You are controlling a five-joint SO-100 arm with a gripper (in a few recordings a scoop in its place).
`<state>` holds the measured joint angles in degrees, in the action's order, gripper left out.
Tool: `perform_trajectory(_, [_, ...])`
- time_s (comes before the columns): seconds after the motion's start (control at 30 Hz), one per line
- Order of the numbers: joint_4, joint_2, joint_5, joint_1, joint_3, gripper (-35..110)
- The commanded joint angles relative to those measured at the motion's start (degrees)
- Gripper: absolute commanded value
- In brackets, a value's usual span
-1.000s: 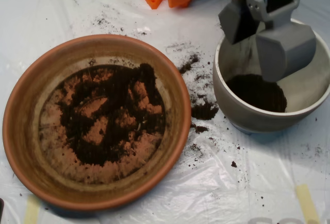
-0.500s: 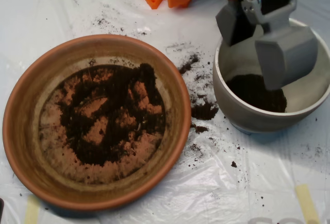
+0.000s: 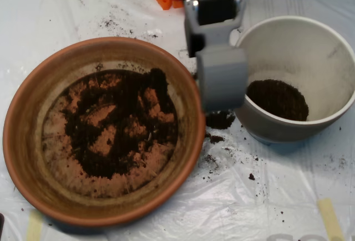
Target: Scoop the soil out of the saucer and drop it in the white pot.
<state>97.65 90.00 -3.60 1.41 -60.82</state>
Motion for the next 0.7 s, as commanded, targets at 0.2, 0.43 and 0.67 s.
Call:
perform_trajectory(0.2, [-16.26,9.40,-8.96,-12.92,-26.37,47])
perform_trajectory(0.43, [-26.28,5.71,-11.87,-18.28,-37.09,48])
perform_trajectory(0.67, [-29.88,-2.81,-14.77,-22.68,-37.71,53])
